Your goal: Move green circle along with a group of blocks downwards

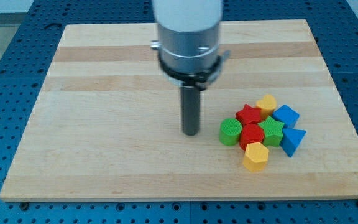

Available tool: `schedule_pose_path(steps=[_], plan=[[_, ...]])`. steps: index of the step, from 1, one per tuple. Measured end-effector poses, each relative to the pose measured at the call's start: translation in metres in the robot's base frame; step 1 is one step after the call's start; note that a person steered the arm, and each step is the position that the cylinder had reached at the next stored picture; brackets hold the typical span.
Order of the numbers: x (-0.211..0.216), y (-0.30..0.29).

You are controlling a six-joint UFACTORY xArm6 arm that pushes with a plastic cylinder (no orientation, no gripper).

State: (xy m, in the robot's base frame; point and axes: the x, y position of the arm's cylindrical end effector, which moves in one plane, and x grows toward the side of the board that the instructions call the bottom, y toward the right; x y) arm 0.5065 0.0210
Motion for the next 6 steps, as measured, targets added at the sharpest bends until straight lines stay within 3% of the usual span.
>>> schedule_pose_path(steps=[6], plan=[[0.018, 0.09]])
